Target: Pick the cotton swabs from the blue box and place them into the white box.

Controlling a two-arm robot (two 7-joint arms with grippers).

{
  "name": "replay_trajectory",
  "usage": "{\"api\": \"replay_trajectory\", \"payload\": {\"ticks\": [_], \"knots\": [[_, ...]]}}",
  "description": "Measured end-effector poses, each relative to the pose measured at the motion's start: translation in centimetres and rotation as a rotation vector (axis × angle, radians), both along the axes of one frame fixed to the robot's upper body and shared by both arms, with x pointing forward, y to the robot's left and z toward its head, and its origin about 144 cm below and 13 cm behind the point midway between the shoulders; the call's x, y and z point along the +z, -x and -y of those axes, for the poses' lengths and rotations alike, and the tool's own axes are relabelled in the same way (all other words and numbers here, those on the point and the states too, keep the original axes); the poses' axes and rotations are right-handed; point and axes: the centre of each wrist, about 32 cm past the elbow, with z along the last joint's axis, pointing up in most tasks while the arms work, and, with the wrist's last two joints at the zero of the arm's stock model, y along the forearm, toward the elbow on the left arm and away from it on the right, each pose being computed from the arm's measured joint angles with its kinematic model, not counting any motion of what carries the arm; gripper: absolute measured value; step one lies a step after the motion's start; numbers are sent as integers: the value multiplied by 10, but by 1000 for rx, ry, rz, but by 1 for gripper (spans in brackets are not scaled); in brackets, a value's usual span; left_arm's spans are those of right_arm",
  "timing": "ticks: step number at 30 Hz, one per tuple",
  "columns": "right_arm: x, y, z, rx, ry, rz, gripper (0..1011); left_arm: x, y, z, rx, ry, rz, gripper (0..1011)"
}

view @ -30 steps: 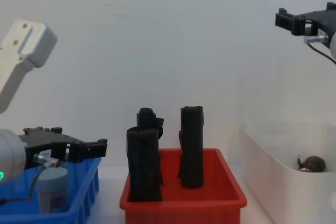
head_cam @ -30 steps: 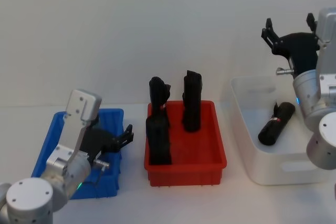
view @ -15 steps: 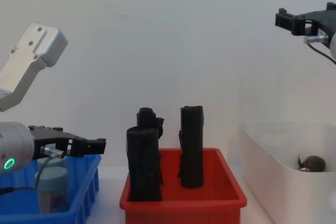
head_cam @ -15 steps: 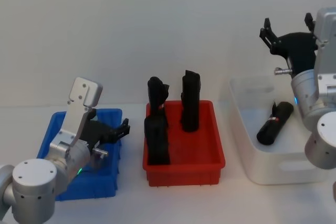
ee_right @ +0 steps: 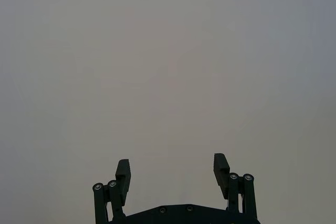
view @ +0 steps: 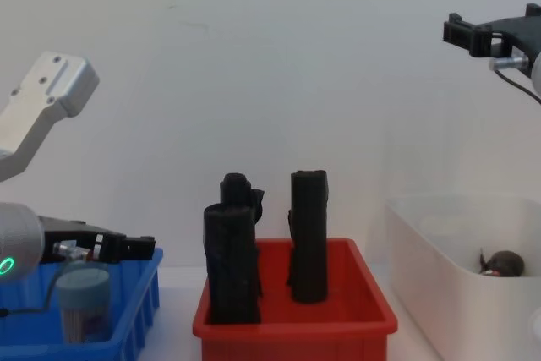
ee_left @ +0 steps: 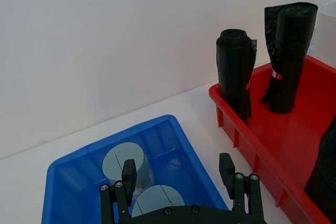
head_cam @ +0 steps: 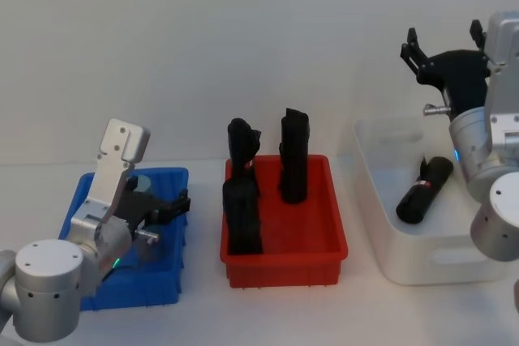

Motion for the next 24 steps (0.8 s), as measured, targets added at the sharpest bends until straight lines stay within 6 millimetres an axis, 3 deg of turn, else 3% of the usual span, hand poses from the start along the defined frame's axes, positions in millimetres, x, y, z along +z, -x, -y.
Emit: {"api": "replay_trajectory", "payload": {"ticks": [24], "knots": [[0,0,0,0,0,0,1002,-13,5,-16,68,96,-41,1000]]}}
